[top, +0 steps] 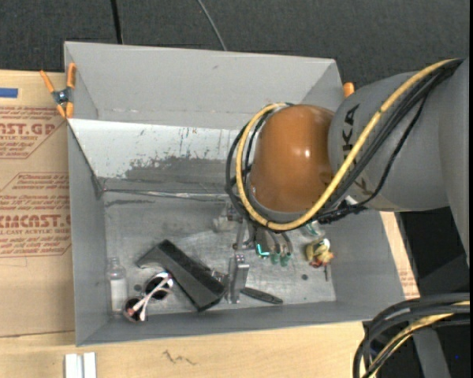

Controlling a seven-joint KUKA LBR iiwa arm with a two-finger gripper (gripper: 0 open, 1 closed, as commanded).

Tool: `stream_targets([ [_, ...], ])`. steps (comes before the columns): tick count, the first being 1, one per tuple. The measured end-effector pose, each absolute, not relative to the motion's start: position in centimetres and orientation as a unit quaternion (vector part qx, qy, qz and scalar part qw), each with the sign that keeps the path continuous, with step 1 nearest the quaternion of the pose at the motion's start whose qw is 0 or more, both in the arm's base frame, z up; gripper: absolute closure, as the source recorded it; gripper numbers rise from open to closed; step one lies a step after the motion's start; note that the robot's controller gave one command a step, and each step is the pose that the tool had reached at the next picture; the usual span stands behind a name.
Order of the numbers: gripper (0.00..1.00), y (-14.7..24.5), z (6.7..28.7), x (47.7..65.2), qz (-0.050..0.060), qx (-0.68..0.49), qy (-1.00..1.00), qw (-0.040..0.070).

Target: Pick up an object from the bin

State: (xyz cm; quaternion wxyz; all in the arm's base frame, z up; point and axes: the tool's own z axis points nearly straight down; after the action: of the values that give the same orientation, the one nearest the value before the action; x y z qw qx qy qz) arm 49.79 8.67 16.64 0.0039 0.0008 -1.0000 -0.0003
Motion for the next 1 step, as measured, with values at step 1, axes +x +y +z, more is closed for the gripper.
stream_targets([
  [1, 0.0, 8.63, 17.03, 49.99, -0.001, 0.0, -1.0, 0.0],
])
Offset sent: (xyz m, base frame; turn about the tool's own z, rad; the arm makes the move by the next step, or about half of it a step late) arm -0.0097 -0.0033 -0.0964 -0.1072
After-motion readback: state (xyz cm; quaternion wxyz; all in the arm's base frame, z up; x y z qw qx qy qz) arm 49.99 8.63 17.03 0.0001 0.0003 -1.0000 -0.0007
